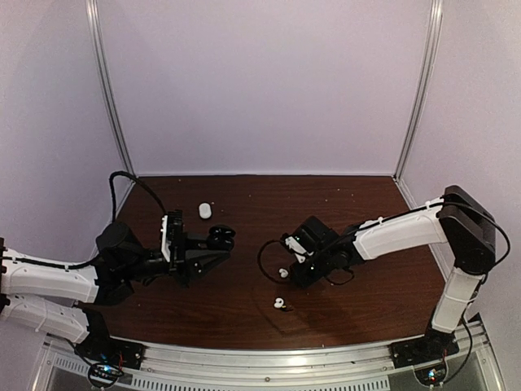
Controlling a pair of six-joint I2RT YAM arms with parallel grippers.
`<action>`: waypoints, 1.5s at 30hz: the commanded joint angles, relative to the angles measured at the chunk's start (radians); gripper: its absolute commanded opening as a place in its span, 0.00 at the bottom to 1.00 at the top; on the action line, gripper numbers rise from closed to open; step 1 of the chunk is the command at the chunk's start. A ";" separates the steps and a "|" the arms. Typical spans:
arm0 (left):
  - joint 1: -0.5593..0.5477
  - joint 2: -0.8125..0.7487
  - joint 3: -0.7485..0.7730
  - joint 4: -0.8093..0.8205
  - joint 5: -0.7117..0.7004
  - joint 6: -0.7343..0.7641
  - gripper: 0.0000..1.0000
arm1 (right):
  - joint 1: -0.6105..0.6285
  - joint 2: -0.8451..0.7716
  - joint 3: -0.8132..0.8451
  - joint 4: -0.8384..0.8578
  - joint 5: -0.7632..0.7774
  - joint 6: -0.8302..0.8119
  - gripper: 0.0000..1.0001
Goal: Insert the wireless bluetooth earbuds into the charging case
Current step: Place the right earbud at the center of the board, then adjust the right earbud at the center of the board.
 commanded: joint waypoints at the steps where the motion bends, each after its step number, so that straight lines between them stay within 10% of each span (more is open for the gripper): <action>1: 0.008 -0.016 -0.002 0.021 -0.017 0.009 0.08 | -0.029 -0.001 0.065 0.000 0.036 -0.044 0.33; 21: 0.010 0.002 0.004 0.019 -0.004 0.014 0.08 | -0.032 -0.074 -0.018 -0.101 -0.079 -0.085 0.51; 45: 0.011 -0.010 -0.005 0.015 -0.015 0.021 0.08 | -0.116 0.019 0.022 -0.044 0.106 -0.132 0.37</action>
